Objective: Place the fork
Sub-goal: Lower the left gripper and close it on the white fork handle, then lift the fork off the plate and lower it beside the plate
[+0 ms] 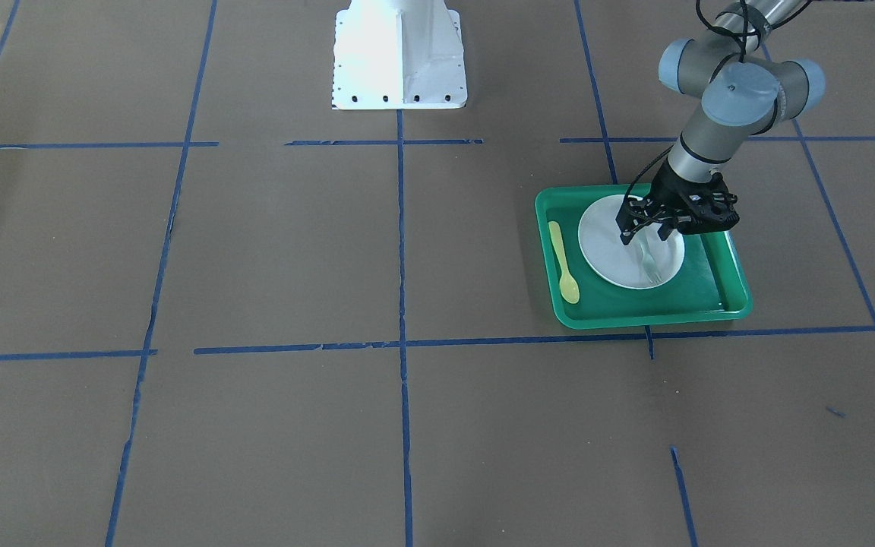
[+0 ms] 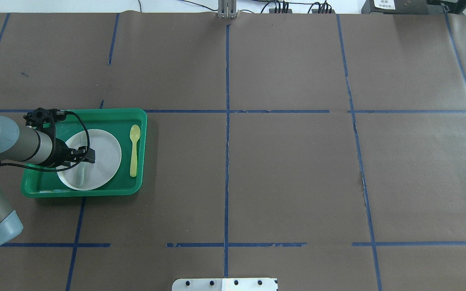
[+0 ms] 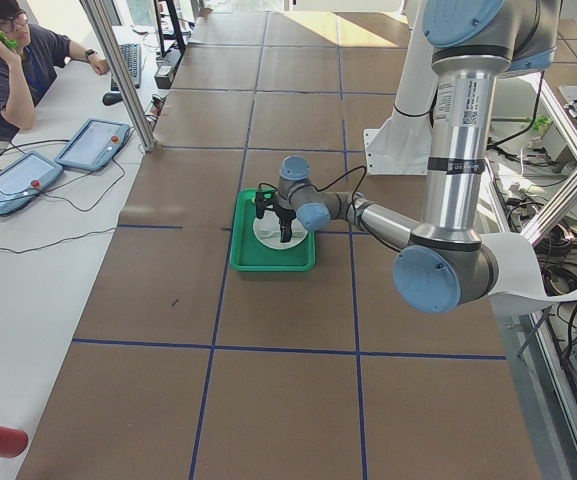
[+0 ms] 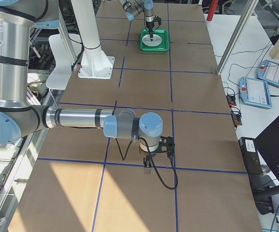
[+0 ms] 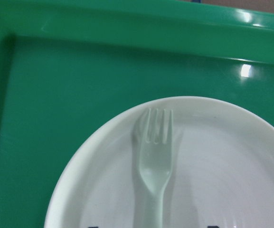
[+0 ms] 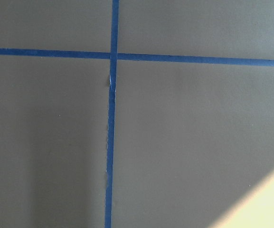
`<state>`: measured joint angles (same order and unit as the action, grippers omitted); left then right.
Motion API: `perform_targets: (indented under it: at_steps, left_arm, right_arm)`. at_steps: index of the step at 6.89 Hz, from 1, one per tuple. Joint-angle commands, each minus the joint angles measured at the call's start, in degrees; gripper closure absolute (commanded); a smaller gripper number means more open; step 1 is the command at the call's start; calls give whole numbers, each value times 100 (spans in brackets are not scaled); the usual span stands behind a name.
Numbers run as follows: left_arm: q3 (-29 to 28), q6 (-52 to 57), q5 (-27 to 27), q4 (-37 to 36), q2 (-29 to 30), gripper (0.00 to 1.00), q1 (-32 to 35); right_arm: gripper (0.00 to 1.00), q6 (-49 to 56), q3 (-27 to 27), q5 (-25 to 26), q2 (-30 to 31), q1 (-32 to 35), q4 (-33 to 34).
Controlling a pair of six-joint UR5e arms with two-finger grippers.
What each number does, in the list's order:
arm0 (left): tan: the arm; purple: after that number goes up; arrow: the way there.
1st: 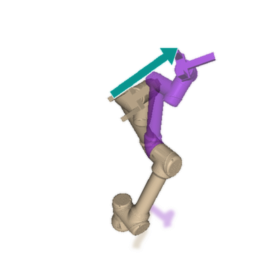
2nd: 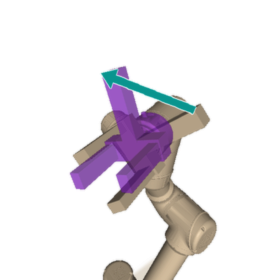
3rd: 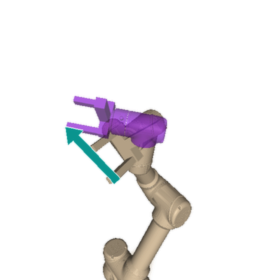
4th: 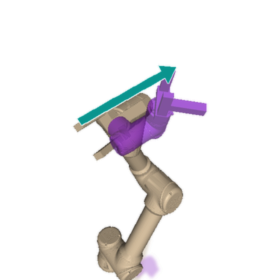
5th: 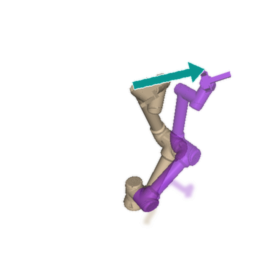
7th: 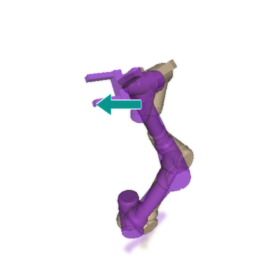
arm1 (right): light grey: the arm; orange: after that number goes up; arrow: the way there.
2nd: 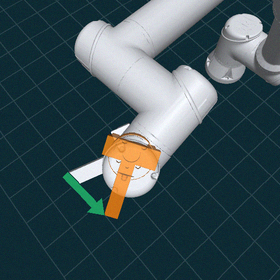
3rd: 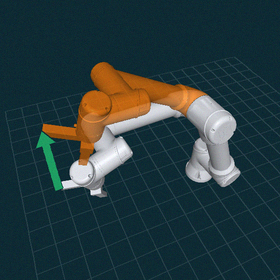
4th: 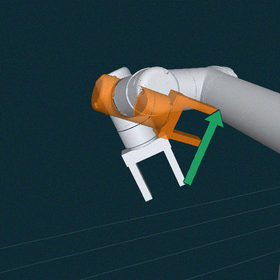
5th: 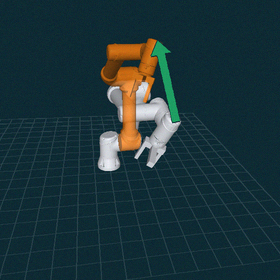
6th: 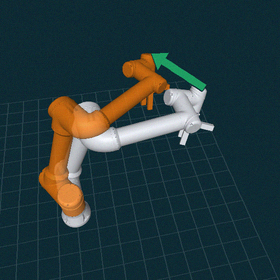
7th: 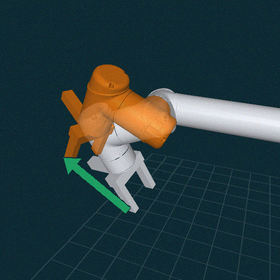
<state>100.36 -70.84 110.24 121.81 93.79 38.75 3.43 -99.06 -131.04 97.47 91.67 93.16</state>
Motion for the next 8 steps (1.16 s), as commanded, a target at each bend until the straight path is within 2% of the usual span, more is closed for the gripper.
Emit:
perform_targets:
  at_steps: [1, 2, 3, 4, 5, 8]
  left_arm:
    - [-8, 0, -2, -8, -10, 32, -7]
    - [-8, 0, -2, -9, -18, 32, -7]
    - [1, 0, 7, -9, -27, 48, -7]
    - [10, 9, 24, -9, -36, 80, 1]
    - [27, 0, 59, 0, -36, 100, 1]
    - [124, 26, 50, -9, 8, 100, 54]
  right_arm:
    - [0, 0, 0, 0, 0, 0, 0]
    - [0, 0, 0, 0, 0, 0, 0]
    - [0, 0, -8, 0, 0, 0, 0]
    - [0, 0, 0, 0, 0, 0, 0]
    - [0, 0, 0, 0, 0, 0, 0]
    - [0, 0, 0, 0, 0, 0, 0]
